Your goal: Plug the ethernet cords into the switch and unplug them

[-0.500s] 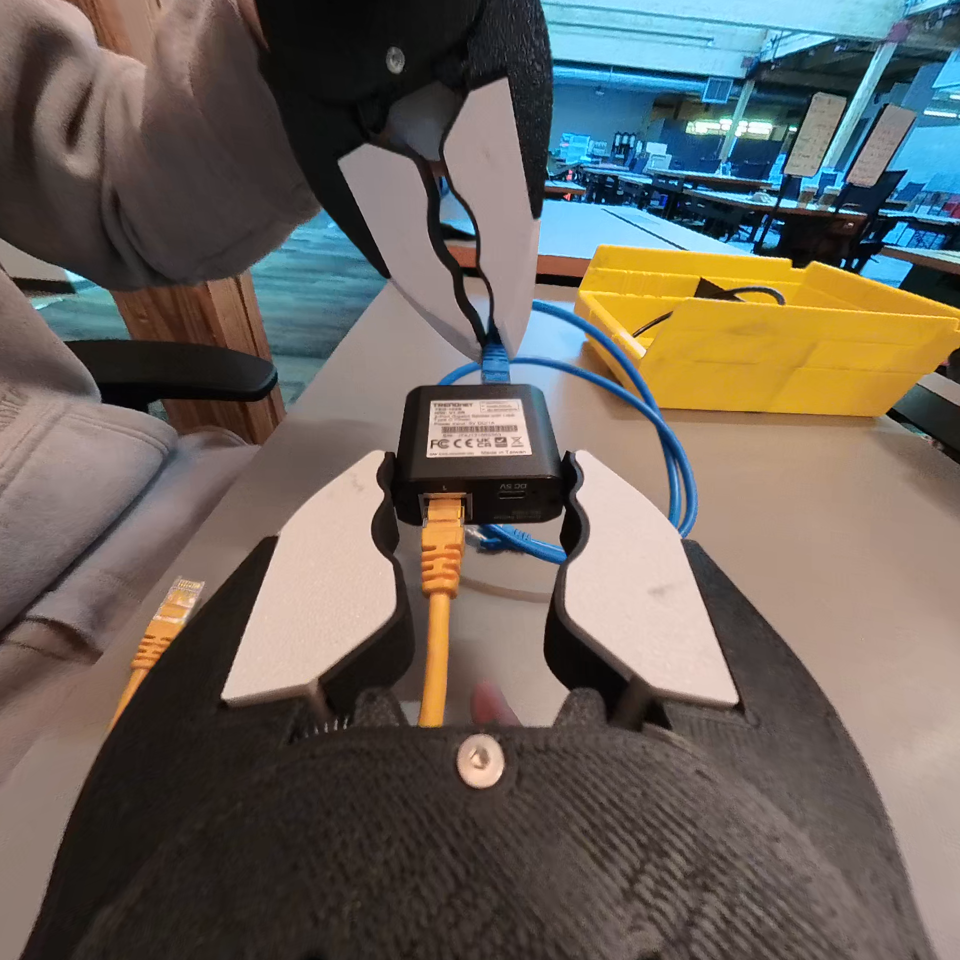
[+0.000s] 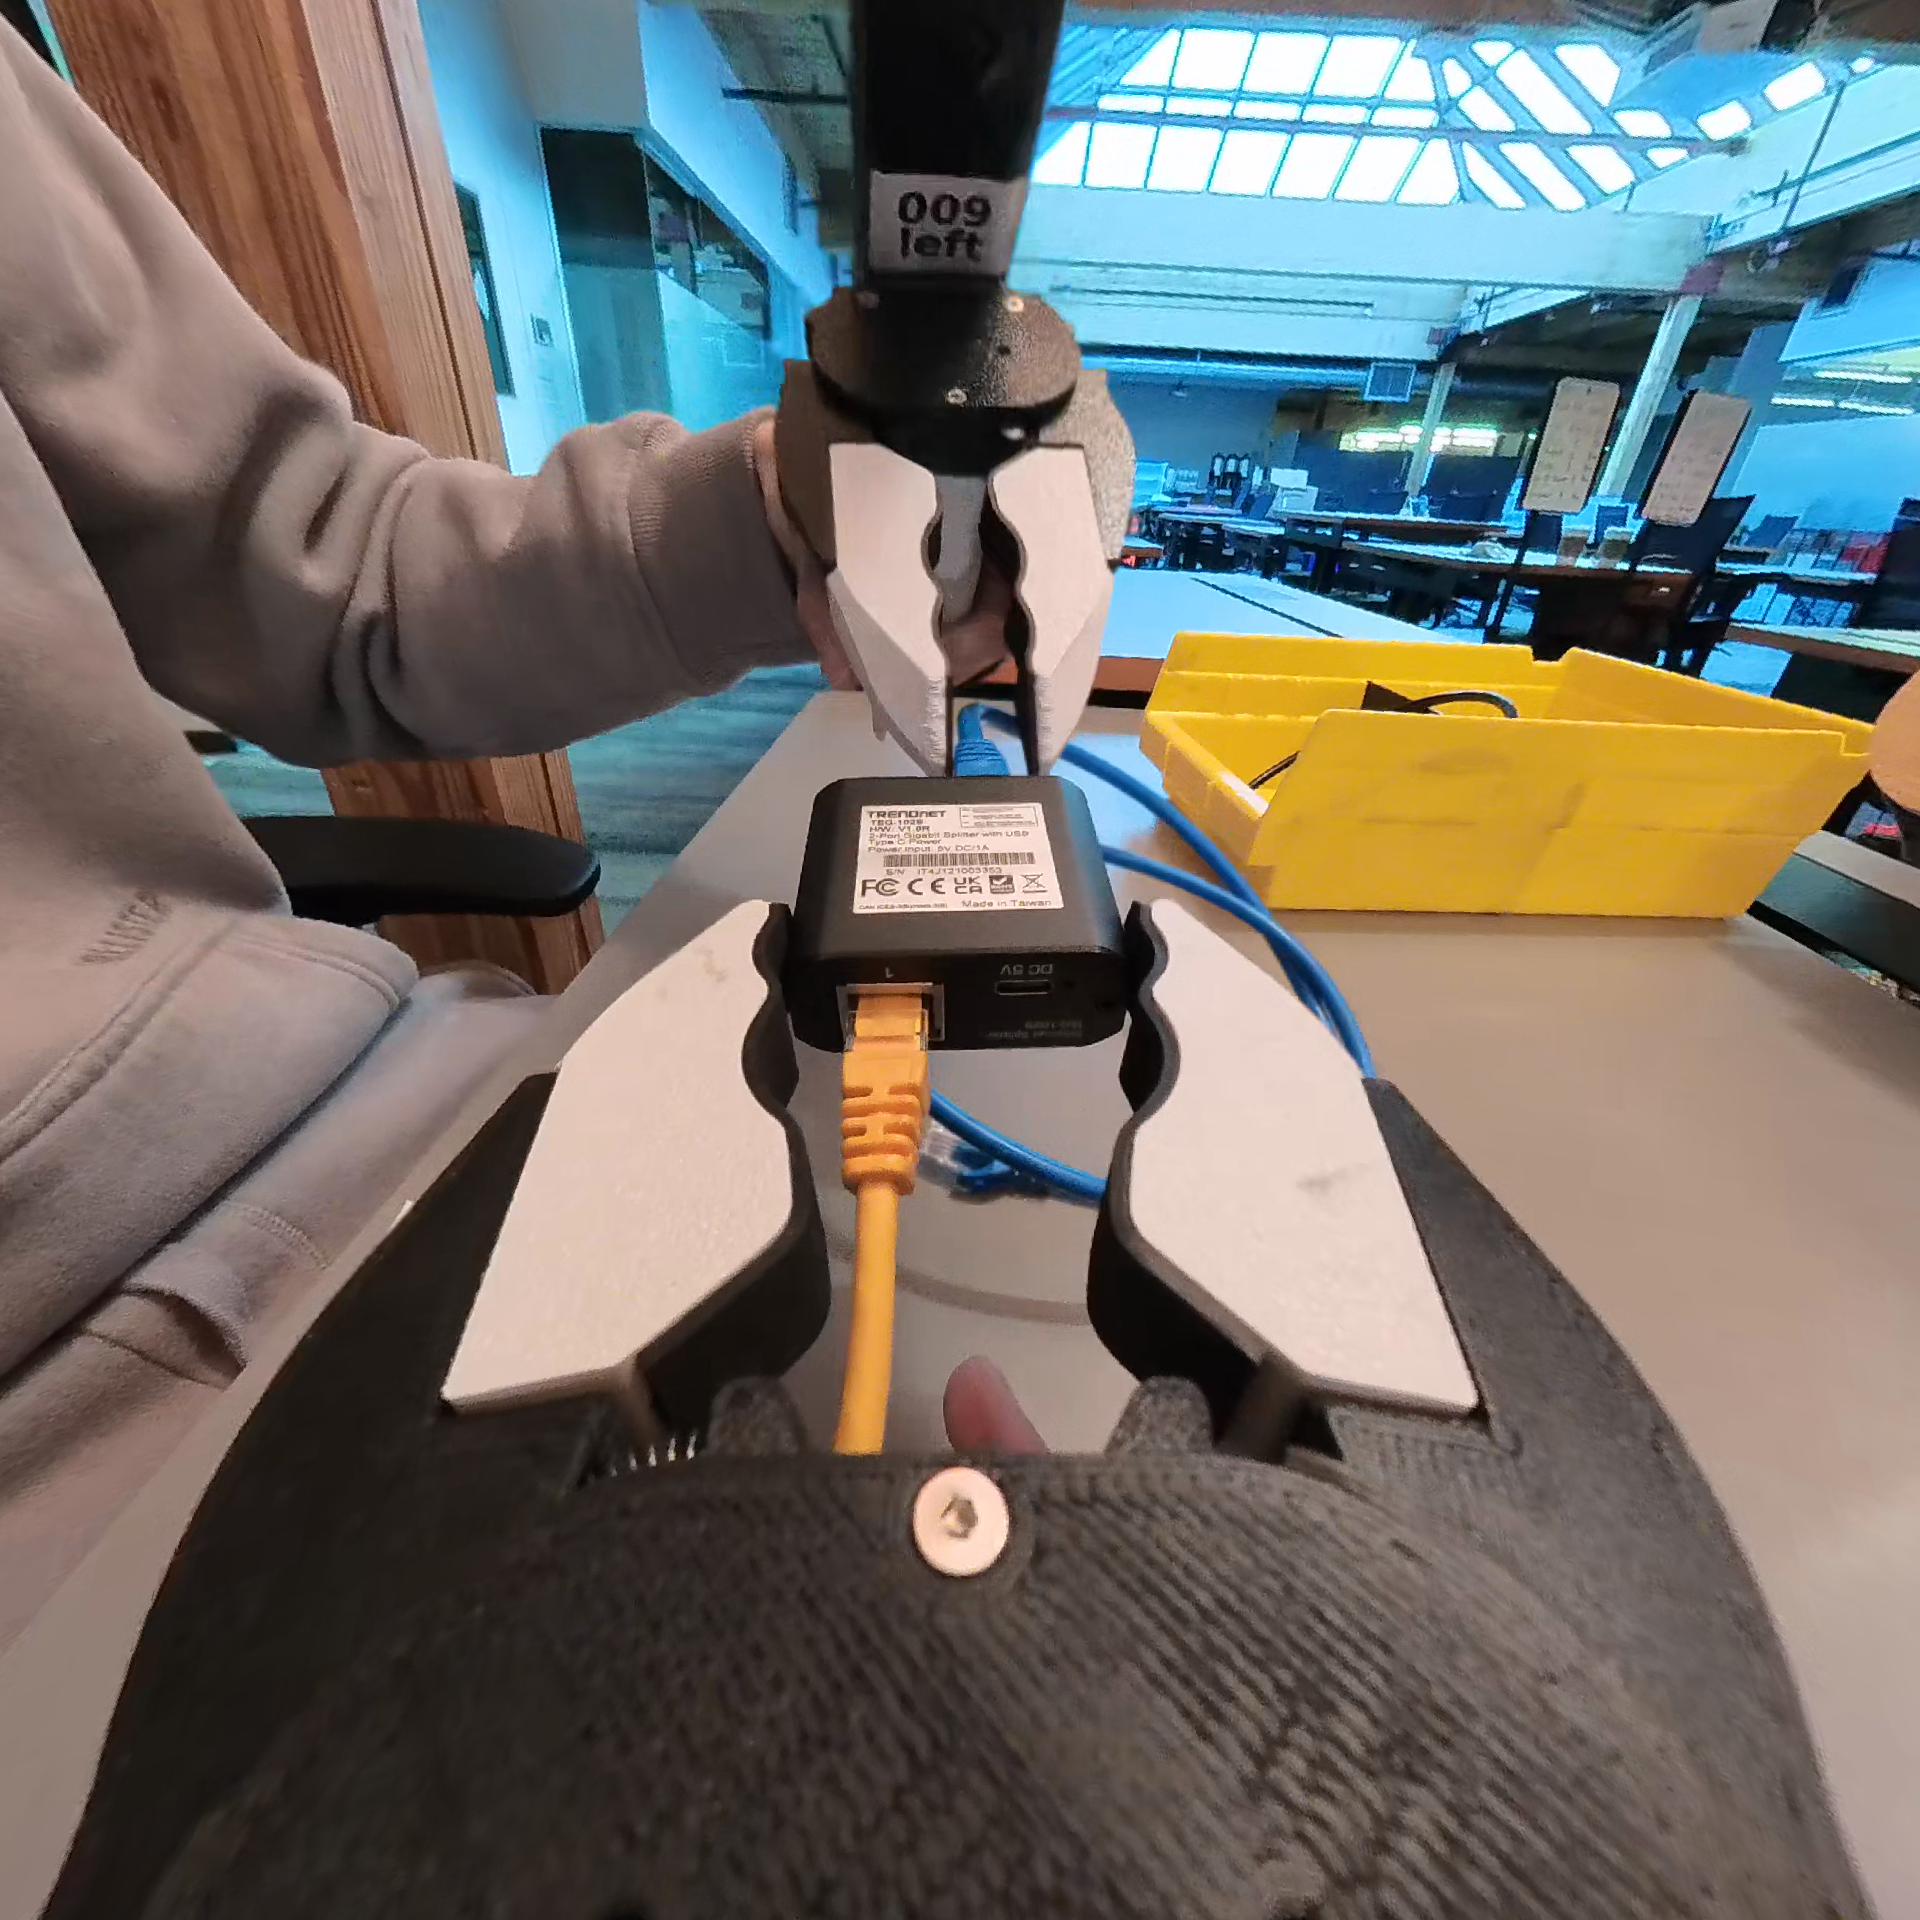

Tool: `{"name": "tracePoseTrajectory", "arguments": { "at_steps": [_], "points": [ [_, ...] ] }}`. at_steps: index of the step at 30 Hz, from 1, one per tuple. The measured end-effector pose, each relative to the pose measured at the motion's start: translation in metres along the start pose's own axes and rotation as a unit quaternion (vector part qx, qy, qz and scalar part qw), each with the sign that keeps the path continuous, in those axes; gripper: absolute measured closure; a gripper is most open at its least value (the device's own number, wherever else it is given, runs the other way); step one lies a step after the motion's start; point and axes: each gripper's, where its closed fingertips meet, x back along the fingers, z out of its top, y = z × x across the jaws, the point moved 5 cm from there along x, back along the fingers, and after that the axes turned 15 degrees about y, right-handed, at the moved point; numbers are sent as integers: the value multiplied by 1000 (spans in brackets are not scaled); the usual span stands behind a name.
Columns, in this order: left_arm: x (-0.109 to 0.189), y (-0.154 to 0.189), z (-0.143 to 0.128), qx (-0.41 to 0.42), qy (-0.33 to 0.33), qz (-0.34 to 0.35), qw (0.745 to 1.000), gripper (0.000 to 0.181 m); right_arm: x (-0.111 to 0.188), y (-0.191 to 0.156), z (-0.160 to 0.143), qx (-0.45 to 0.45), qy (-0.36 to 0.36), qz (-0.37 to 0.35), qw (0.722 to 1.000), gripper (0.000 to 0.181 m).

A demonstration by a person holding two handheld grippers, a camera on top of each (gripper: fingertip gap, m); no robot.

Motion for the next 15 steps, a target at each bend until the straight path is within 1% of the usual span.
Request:
{"name": "tracePoseTrajectory", "arguments": {
  "at_steps": [2,6,9,13,15],
  "points": [
    [-1,0,-5,15,16,-4,1000,156,-2,-1,-2,4,-10,2,1000,119],
    [-4,4,-12,22,15,-16,1000,155,-3,-2,-3,7,-18,5,1000,119],
    [-8,5,-11,21,31,-17,999,171,-3,-2,-3,6,-17,5,1000,119],
    [-8,7,-8,-6,26,-14,1000,172,-3,-3,-3,5,-17,9,1000,120],
    [-8,9,-9,-31,-7,-11,999,172,-5,-5,-6,7,-30,17,999,120]
  ]
}}
